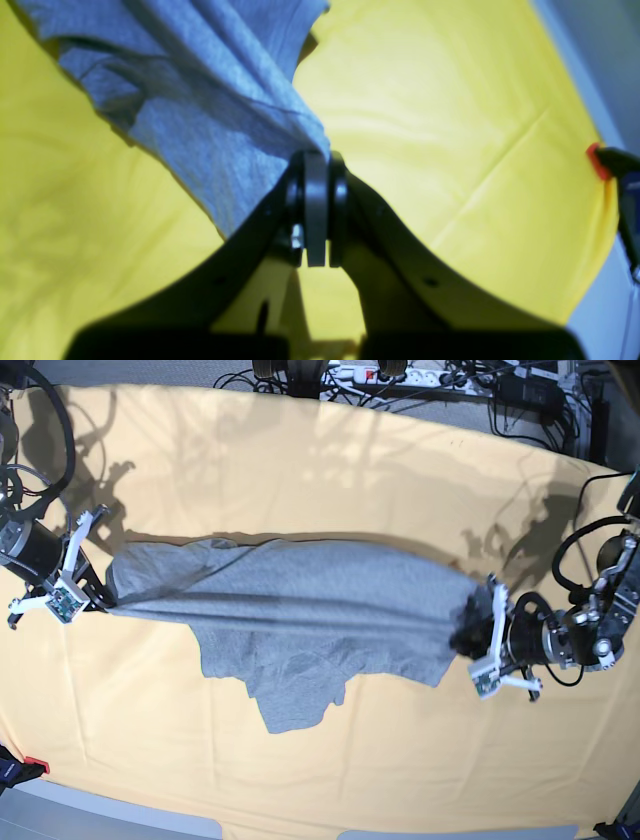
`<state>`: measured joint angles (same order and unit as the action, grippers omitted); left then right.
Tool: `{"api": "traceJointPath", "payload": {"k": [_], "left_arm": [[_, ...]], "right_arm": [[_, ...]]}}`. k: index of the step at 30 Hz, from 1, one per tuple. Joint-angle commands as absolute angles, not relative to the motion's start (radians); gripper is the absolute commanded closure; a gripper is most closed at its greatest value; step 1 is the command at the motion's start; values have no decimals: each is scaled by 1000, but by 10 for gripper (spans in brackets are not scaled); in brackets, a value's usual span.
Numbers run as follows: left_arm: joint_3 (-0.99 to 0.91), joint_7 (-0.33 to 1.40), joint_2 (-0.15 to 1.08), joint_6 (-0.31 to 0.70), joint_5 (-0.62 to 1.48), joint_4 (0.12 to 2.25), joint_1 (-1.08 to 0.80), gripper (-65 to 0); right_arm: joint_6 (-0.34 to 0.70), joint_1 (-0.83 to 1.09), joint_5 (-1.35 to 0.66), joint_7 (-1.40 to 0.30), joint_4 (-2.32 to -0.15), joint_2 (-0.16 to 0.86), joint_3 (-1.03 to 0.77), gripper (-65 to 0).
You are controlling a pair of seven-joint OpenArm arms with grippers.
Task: Layout the t-shirt on the table in an organized manner, then fold the t-shirt properly
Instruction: 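Lower the t-shirt and regrip its end with the right gripper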
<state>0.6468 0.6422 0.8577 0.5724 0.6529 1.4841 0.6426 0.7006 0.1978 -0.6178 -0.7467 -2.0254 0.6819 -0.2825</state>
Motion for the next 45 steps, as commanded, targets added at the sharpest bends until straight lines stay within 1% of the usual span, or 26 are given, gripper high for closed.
{"api": "traceJointPath", "payload": {"k": [1, 5, 7, 11, 12, 13, 14, 15, 17, 18, 19, 20, 23, 25, 26, 28, 30, 32, 35, 37, 39, 43, 45], "left_arm": [[633, 600, 854, 534, 621, 1480, 671, 0], [633, 524, 796, 409, 481, 1425, 671, 0], [633, 497, 775, 365, 443, 1404, 671, 0], [633, 458, 733, 351, 384, 1377, 678, 0], [633, 451, 723, 352, 373, 1373, 681, -10], [633, 449, 715, 353, 364, 1372, 686, -68], [633, 449, 710, 355, 355, 1372, 694, -133], [633, 450, 707, 354, 355, 1372, 704, -203], [633, 477, 707, 354, 355, 1372, 733, -335], [633, 505, 706, 353, 356, 1372, 752, -382], [633, 537, 706, 353, 357, 1373, 772, -403], [633, 567, 707, 353, 372, 1373, 794, -405], [633, 649, 714, 360, 440, 1373, 842, -405], [633, 692, 727, 395, 500, 1373, 856, -405], [633, 710, 734, 424, 532, 1373, 857, -405], [633, 757, 745, 494, 596, 1373, 854, -405], [633, 797, 752, 551, 653, 1374, 844, -403], [633, 815, 754, 587, 661, 1374, 834, -403], [633, 837, 754, 593, 664, 1374, 826, -403], [633, 846, 754, 592, 664, 1374, 826, -403], [633, 851, 754, 592, 664, 1374, 826, -403], [633, 850, 753, 592, 664, 1374, 826, -403], [633, 850, 754, 592, 664, 1374, 826, -403]], "right_arm": [[698, 171, -611, -714, -2022, 696, -294, 0], [698, 99, -601, -692, -1932, 659, -294, 0], [692, 47, -601, -692, -1864, 638, -294, 0], [689, -61, -601, -693, -1721, 608, -294, 0], [689, -85, -601, -692, -1688, 603, -294, 0], [690, -110, -601, -693, -1661, 598, -294, 0], [689, -132, -601, -693, -1636, 598, -294, -42], [688, -152, -601, -693, -1617, 598, -294, -118], [686, -184, -601, -710, -1602, 602, -294, -295], [685, -197, -604, -732, -1602, 605, -294, -368], [687, -207, -627, -758, -1604, 611, -294, -413], [698, -216, -668, -792, -1604, 616, -294, -422], [698, -230, -842, -937, -1608, 627, -294, -419], [698, -224, -967, -1049, -1627, 626, -294, -415], [698, -216, -1029, -1105, -1639, 623, -294, -402], [698, -191, -1119, -1196, -1673, 616, -294, -356], [698, -157, -1156, -1237, -1708, 600, -294, -322], [698, -123, -1150, -1232, -1740, 584, -294, -315], [698, -83, -1145, -1232, -1750, 545, -291, -316], [698, -55, -1078, -1218, -1750, 519, -279, -317], [698, -27, -966, -1159, -1750, 498, -255, -321], [698, 12, -722, -928, -1750, 490, -165, -427], [698, 12, -587, -831, -1750, 490, -113, -435]]}}
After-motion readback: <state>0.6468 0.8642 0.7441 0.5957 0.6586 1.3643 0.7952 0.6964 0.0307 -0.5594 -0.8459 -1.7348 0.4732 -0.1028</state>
